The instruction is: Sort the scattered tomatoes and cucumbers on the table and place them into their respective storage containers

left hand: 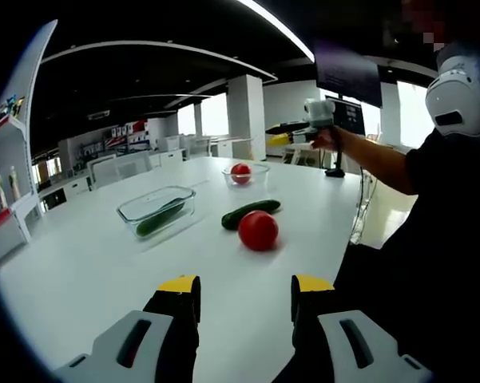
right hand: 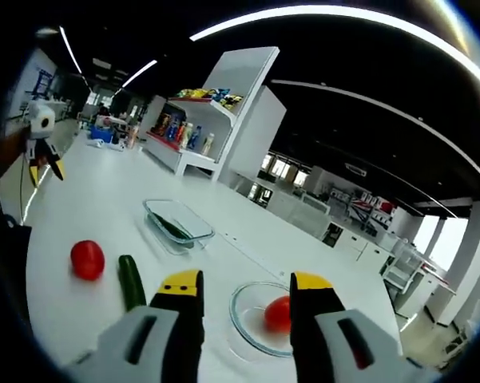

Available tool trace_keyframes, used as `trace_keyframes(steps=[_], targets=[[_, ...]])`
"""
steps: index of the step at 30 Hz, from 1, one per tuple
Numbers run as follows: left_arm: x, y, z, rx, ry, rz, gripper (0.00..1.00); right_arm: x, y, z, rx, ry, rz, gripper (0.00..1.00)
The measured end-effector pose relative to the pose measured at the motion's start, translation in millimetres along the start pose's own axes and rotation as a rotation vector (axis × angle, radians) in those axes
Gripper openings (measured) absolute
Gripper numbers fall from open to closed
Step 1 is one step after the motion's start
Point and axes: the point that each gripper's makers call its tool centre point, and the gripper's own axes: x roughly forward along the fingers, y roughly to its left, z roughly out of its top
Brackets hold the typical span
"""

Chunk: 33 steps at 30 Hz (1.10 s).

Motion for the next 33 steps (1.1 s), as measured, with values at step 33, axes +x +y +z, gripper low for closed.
trace_keyframes(steps=[33], targets=[[-9.1, 4.0, 4.1, -0.002, -0.026, 0.015, 0.46, -76.6, 41.9, -7.2, 0.153, -0.067, -0.007, 0.38]])
